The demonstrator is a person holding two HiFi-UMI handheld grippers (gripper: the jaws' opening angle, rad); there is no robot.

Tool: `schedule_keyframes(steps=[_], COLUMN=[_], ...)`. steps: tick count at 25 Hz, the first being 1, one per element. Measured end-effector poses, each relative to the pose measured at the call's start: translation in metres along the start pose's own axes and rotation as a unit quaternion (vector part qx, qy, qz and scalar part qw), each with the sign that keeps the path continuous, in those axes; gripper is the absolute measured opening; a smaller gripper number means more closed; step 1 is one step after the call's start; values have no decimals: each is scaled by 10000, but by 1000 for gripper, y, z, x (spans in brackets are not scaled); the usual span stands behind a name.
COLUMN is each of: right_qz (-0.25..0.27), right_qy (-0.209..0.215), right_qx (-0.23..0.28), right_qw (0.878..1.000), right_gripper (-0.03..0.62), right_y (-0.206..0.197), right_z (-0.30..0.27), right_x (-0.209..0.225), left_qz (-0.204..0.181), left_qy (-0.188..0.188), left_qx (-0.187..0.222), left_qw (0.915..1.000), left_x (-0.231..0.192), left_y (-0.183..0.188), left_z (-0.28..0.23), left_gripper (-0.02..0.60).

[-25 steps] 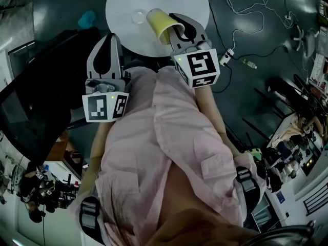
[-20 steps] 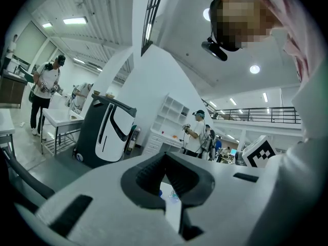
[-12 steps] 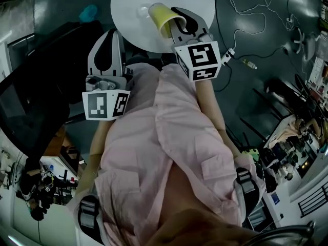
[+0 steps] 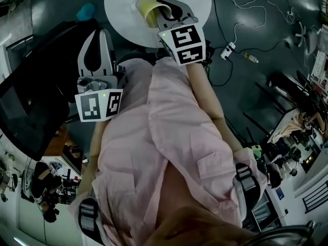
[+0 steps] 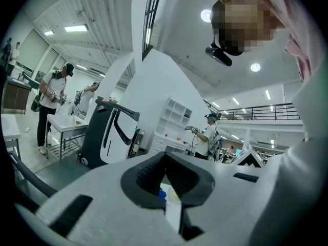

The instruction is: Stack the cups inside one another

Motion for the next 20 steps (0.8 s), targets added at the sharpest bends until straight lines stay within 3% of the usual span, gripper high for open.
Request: schedule_keyframes(steps=[20], right_qz=[-410], right_qy=[115], right_qx=[-445], right_qw=[9981], right_gripper=[43], right_y=[-35], right_z=[-35], right_x=[15], left_qz=[-141], left_qy=[-14], left_qx=[-166], left_qw=[9998], left_x=[1], left_y=[-1], left_z=[-3], left_gripper=[15])
Point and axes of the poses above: the fingertips, and each gripper's own axes: z backward along the fingers, x to its right, y out of its top, the point moved 1 cm from there along z, backward along the fingers, and after that the axes turned 4 degrees about -z, right-handed, at the moved point
